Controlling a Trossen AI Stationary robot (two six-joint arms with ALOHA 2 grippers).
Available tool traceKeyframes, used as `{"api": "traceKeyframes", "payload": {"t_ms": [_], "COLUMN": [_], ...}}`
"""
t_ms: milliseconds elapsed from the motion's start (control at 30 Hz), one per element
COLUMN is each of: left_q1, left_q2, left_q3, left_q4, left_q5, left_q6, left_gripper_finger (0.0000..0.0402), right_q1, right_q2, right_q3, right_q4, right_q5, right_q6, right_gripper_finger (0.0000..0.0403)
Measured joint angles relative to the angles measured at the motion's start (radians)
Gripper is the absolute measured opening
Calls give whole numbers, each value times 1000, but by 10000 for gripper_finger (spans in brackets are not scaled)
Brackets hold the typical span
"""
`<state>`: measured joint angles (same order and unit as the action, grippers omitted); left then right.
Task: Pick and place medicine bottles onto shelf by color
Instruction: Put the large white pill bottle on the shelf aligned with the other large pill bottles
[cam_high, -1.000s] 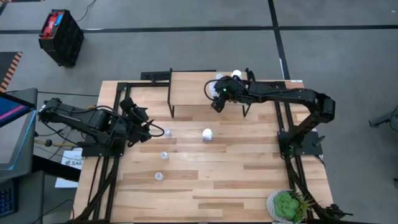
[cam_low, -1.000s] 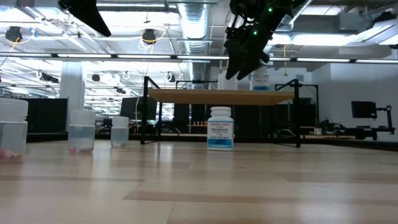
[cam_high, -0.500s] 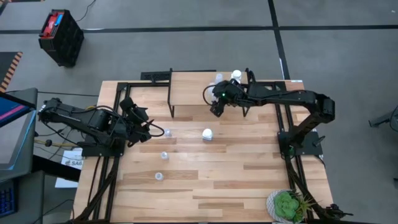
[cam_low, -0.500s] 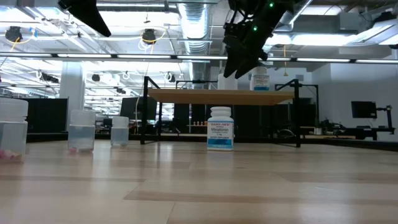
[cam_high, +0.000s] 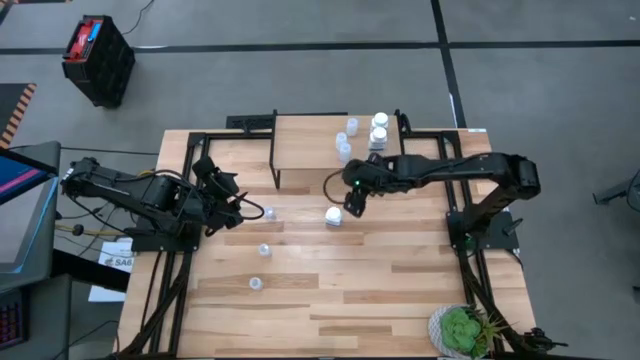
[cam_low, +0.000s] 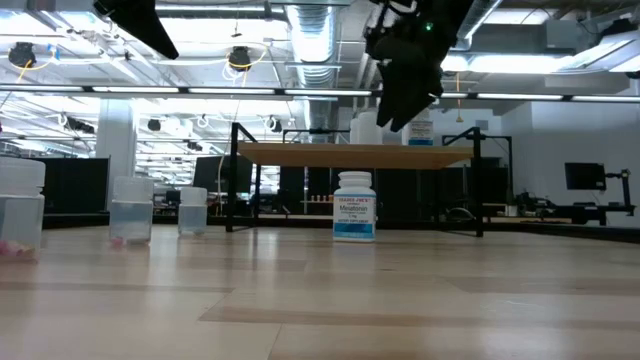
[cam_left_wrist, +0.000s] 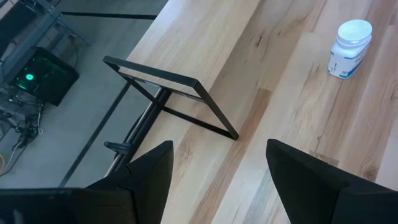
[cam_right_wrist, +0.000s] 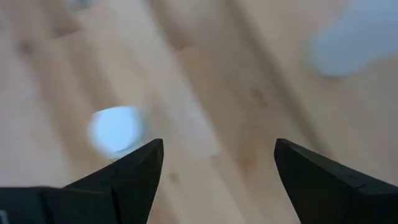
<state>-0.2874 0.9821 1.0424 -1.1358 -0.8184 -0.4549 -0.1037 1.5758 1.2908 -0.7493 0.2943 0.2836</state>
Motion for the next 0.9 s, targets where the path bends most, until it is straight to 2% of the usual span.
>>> {"api": "traceKeyframes", "payload": {"t_ms": [500, 900], "left_q1": [0, 0], "left_q2": [-1, 0], "left_q3": [0, 0], "left_q4": [0, 1], "left_q5": [2, 3], "left_q6": [0, -1], "left_gripper_finger": [245, 245], "right_q1": [100, 110], "right_q2": [176, 183], "right_q3": [0, 0], "right_q4": [139, 186], "right_q5": [-13, -35], "right_q6": [-56, -47], "right_gripper_finger": [329, 329]}}
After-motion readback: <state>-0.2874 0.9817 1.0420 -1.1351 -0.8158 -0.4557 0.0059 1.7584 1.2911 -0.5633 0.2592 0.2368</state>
